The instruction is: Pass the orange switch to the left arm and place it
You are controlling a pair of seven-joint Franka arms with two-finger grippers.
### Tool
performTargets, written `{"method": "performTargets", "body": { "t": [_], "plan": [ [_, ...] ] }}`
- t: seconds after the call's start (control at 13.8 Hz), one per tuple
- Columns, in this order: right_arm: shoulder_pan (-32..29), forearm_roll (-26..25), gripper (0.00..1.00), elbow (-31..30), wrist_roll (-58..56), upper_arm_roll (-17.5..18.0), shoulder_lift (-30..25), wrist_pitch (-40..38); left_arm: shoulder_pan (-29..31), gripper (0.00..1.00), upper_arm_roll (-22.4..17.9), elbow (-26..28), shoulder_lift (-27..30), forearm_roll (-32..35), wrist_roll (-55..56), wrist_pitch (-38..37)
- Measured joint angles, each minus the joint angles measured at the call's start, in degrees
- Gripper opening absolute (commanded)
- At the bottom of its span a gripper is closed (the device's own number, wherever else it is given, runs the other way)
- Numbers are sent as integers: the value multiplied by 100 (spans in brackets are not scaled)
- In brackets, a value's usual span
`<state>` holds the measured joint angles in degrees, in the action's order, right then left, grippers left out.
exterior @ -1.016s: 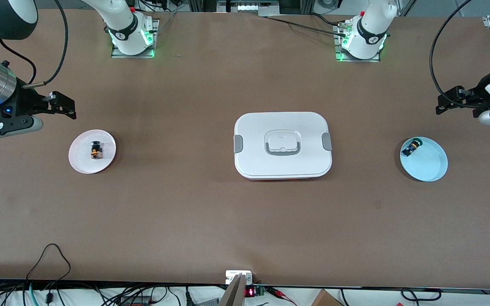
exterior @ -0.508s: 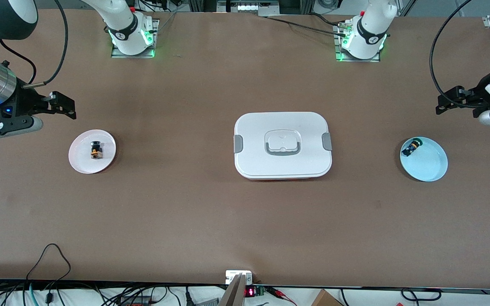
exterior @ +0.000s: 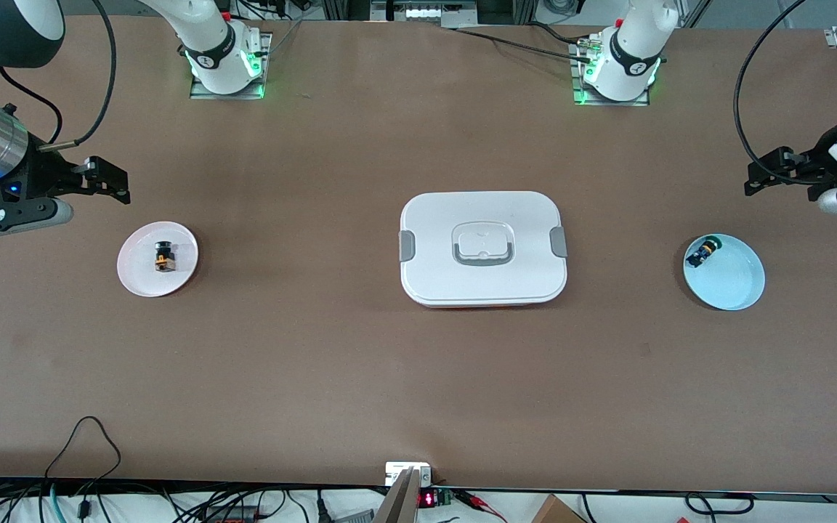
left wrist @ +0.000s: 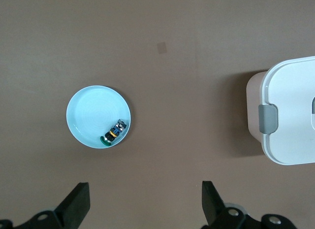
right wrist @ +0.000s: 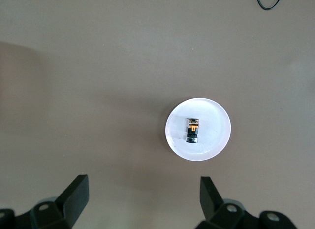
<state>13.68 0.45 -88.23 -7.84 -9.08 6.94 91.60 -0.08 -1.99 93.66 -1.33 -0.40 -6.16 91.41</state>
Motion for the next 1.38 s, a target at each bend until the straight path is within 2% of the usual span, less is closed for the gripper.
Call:
{"method": "performTargets", "body": {
  "t": [0.73,0.94,1.16,1.38],
  "plan": [
    [103,23,100,6,16,11,100,162,0,100,0,0,0,0,0,0],
    [242,23,100,2,-45,19,181,-142,-1,100,0,0,0,0,0,0],
    [367,23,100,2,-577,28,265,-303,-1,100,0,0,0,0,0,0],
    [401,19,100,-103,-1658,26,297,-383,-1,100,0,0,0,0,0,0]
  ]
}}
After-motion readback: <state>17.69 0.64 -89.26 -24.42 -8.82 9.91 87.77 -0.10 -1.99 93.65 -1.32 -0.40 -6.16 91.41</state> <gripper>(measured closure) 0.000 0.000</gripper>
